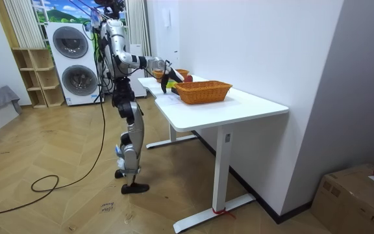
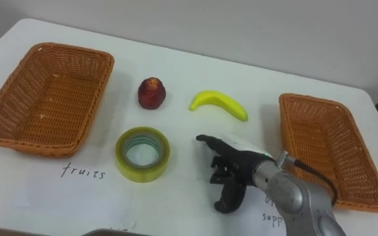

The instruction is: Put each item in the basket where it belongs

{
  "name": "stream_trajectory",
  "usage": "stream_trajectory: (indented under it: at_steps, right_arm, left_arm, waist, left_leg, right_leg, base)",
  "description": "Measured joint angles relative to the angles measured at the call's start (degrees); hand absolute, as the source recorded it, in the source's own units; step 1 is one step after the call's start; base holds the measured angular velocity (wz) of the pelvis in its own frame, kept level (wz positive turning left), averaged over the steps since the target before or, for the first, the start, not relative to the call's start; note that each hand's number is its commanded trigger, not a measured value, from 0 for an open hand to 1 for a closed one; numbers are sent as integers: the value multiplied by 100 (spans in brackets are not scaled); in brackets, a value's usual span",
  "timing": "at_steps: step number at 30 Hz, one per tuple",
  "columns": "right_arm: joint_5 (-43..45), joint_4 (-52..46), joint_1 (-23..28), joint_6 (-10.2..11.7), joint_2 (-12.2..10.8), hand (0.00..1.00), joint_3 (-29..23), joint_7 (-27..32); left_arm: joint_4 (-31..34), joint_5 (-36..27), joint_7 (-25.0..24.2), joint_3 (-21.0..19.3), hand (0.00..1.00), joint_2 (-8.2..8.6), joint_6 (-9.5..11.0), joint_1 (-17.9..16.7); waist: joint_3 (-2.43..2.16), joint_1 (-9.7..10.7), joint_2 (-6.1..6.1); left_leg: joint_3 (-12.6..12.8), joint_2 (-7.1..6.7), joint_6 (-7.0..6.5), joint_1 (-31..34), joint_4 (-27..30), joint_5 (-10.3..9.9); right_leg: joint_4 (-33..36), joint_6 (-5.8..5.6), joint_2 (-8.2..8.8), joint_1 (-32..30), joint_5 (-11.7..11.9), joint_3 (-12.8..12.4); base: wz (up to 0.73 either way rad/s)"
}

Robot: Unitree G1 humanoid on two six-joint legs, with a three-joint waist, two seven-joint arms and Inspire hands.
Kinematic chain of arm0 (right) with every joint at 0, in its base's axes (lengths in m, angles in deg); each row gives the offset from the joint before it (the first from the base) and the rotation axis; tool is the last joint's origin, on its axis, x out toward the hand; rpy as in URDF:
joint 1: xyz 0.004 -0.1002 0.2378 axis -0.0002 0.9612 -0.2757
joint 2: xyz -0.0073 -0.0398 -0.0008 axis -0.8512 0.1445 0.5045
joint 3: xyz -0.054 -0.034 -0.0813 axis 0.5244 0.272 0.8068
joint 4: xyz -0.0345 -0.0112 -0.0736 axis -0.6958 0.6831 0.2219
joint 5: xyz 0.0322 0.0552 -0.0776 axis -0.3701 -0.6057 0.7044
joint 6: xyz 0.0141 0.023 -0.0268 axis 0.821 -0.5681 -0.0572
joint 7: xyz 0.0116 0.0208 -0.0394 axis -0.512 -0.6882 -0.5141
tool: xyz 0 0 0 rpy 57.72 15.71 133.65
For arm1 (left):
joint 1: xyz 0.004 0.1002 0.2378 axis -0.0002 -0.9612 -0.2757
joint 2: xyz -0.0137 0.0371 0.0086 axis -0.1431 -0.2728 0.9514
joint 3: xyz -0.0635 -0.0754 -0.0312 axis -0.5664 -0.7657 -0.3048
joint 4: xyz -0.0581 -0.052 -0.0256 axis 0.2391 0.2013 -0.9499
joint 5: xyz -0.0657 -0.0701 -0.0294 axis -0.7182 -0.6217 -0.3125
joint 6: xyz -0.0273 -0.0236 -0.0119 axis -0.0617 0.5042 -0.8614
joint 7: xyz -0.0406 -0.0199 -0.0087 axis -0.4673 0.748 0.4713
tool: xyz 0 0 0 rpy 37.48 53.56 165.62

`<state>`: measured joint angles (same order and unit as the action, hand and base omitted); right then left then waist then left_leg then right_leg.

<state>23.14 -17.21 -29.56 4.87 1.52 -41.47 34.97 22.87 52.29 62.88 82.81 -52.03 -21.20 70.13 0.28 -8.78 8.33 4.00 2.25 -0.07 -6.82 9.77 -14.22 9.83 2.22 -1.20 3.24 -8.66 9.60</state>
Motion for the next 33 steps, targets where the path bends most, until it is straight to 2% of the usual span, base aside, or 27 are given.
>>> stream_trajectory:
  at_steps: [2,8,12,16,21,32,33]
  right_arm:
    - [81,45,17,-52,0,0,-55,120]
    - [210,175,83,-58,-38,0,-294,241]
    - [454,-21,250,-58,-248,0,-423,306]
    - [579,-40,254,-11,-307,0,-424,380]
    - [613,-38,256,-13,-366,0,-436,426]
    - [633,-36,256,-32,-387,0,-437,424]
    - [633,-37,253,-35,-387,24,-437,418]
  left_arm:
    - [4,-2,16,-11,0,4,-81,-25]
    - [11,5,131,-154,0,21,-85,-77]
    - [52,4,133,-173,0,44,-91,-170]
    - [134,5,136,-180,0,78,-120,-290]
    - [241,7,153,-201,0,99,-128,-369]
    - [242,7,99,-298,0,142,-196,-366]
    - [243,7,97,-298,0,146,-196,-361]
  waist:
    - [-1,46,-4]
    - [-7,77,-33]
    - [-12,141,-83]
    - [-14,242,-129]
    - [-10,251,-168]
    - [-14,222,-162]
    - [-13,221,-163]
  left_leg:
    - [-4,0,0,4,1,0]
    - [-2,-1,-1,16,-17,-1]
    - [18,-2,-2,15,-1,0]
    - [34,-6,-6,16,-10,2]
    - [37,-1,-6,4,-15,2]
    - [46,-2,-5,4,-11,2]
    - [50,-2,-5,5,-14,2]
  right_leg:
    - [-2,-3,1,5,10,6]
    - [-5,-6,5,0,14,59]
    - [-5,-6,7,3,14,53]
    - [-3,-7,7,3,15,32]
    - [-4,-7,10,21,15,26]
    - [-9,-6,11,21,16,22]
    - [-9,-6,9,16,16,18]
  base:
    - [0]
    - [0]
    - [0]
    - [0]
    - [0]
    - [0]
    - [0]
